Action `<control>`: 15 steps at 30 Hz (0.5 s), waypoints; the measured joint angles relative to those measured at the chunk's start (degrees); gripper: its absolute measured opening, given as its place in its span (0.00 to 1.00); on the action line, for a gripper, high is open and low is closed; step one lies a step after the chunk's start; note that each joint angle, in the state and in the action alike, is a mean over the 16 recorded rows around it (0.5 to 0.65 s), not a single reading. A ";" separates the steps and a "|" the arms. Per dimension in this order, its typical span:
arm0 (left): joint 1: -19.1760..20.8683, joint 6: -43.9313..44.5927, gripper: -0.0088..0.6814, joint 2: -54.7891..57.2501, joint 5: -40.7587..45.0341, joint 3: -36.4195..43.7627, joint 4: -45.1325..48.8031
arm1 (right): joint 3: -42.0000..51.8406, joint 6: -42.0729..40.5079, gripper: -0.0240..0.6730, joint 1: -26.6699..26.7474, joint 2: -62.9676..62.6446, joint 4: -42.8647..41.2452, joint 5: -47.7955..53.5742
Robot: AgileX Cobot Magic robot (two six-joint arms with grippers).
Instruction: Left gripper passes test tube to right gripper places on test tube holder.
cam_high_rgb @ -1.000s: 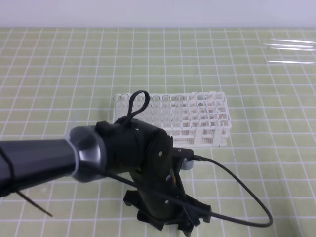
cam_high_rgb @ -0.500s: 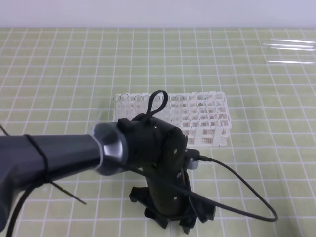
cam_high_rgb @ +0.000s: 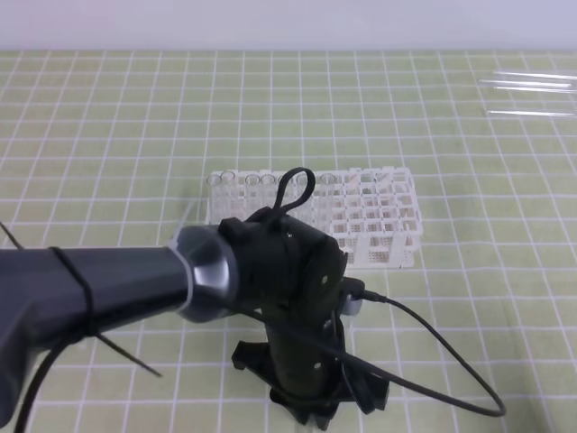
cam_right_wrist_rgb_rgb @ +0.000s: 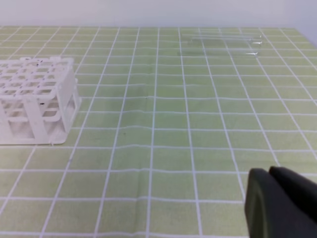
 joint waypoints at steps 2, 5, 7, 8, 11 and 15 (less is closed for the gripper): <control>-0.03 0.04 0.08 -0.84 -0.42 -0.02 0.33 | 0.00 0.00 0.01 0.00 0.00 0.00 0.00; -0.04 0.12 0.07 -2.68 -1.36 -0.04 0.83 | 0.00 0.00 0.01 0.00 0.00 0.00 0.00; -0.04 0.23 0.06 -4.02 -2.19 -0.02 1.17 | 0.00 0.00 0.01 0.00 0.00 0.00 0.00; -0.04 0.28 0.06 -4.60 -2.61 -0.02 1.32 | 0.00 0.00 0.01 0.00 0.00 0.00 0.00; -0.04 0.67 0.07 -6.85 -4.36 0.37 1.71 | 0.00 0.00 0.01 0.00 0.00 0.00 0.00; -0.07 1.78 0.06 -10.83 -8.55 3.01 2.26 | 0.00 0.00 0.01 0.00 0.00 0.00 0.00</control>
